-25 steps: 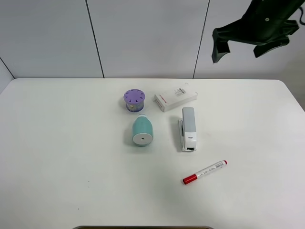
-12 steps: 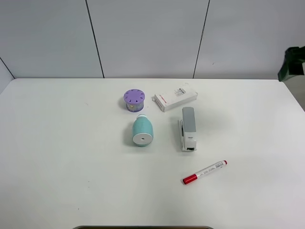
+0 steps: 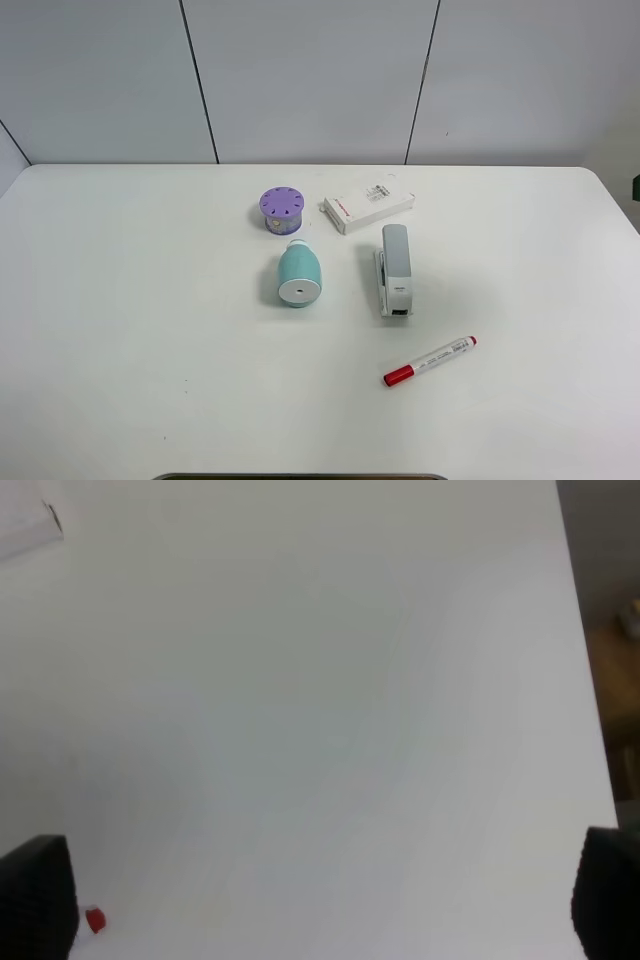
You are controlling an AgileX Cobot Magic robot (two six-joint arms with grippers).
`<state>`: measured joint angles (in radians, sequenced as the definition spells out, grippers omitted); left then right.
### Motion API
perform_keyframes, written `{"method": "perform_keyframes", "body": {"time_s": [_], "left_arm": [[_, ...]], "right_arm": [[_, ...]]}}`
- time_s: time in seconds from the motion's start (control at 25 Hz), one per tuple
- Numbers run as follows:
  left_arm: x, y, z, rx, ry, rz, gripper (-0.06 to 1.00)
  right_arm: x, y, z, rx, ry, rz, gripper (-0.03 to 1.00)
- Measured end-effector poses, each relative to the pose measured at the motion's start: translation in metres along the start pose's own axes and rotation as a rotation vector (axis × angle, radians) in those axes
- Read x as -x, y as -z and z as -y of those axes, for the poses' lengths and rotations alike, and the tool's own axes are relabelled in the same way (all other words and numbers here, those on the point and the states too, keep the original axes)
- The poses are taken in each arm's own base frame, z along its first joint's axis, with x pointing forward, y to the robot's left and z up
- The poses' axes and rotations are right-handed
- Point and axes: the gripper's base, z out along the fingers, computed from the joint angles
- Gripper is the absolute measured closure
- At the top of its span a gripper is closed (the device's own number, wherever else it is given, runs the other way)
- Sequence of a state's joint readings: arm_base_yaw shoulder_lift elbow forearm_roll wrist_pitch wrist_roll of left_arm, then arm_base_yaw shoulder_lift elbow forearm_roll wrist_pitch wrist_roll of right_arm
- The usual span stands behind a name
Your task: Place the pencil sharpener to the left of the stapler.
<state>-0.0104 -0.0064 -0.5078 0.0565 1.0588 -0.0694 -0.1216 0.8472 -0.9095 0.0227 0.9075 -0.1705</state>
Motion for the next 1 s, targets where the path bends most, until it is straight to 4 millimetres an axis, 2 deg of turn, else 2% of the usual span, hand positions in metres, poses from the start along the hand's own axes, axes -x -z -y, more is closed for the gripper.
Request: {"method": "perform_keyframes", "body": {"time_s": [0.2, 0.4, 0.52, 0.64, 0.8, 1.0], "left_arm": [[0.0, 0.0, 0.0, 0.0, 0.0, 0.0, -0.01], [0.0, 0.0, 0.0, 0.0, 0.0, 0.0, -0.01], [0.0, 0.0, 0.0, 0.0, 0.0, 0.0, -0.01], [0.0, 0.0, 0.0, 0.0, 0.0, 0.0, -0.01], [0.0, 0.0, 0.0, 0.0, 0.0, 0.0, -0.01], [0.0, 0.0, 0.0, 0.0, 0.0, 0.0, -0.01]], "right_arm": [[-0.016, 0.032, -0.011, 0.036, 0.086, 0.063, -0.02], [-0.03, 0.054, -0.012, 0.032, 0.082, 0.132, -0.02], [-0.047, 0.057, -0.014, 0.029, 0.08, 0.153, -0.02], [-0.067, 0.052, -0.018, 0.045, 0.084, 0.141, -0.02], [-0.088, 0.048, -0.026, 0.128, 0.142, 0.149, -0.02], [-0.106, 0.061, -0.028, 0.172, 0.16, 0.241, -0.02]]}}
